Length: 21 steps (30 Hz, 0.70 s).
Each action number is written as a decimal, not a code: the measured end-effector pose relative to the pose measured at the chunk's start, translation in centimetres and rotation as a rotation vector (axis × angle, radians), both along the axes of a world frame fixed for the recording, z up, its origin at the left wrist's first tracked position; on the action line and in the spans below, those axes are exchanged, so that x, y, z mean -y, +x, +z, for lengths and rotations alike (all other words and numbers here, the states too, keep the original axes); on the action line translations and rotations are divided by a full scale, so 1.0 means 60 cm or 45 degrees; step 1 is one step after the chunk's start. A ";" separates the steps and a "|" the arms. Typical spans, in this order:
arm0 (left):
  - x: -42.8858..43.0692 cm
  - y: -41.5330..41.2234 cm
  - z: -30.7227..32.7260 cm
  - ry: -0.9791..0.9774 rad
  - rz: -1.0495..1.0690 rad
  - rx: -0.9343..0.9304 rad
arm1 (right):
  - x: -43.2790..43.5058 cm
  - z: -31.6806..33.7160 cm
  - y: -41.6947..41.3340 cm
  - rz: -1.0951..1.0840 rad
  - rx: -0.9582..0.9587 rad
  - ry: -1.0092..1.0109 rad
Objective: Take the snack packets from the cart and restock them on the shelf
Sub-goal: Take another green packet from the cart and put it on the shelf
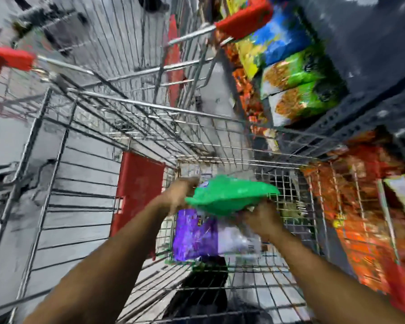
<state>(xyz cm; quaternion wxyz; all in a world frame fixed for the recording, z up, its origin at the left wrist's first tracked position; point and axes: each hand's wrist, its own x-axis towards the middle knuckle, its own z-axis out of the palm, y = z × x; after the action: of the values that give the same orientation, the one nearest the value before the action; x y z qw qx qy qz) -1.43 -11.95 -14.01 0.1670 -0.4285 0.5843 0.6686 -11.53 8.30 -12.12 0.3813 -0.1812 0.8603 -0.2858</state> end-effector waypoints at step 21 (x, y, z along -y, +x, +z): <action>-0.771 -0.147 0.377 0.061 -0.982 -1.282 | -0.662 0.388 0.157 -1.808 -1.182 -1.086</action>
<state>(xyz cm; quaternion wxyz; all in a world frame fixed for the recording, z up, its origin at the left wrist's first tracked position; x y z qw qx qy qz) -10.28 34.31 8.63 0.1102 0.1838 0.6885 0.6929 -2.13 47.99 11.13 -0.3601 0.1646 0.6581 -0.6405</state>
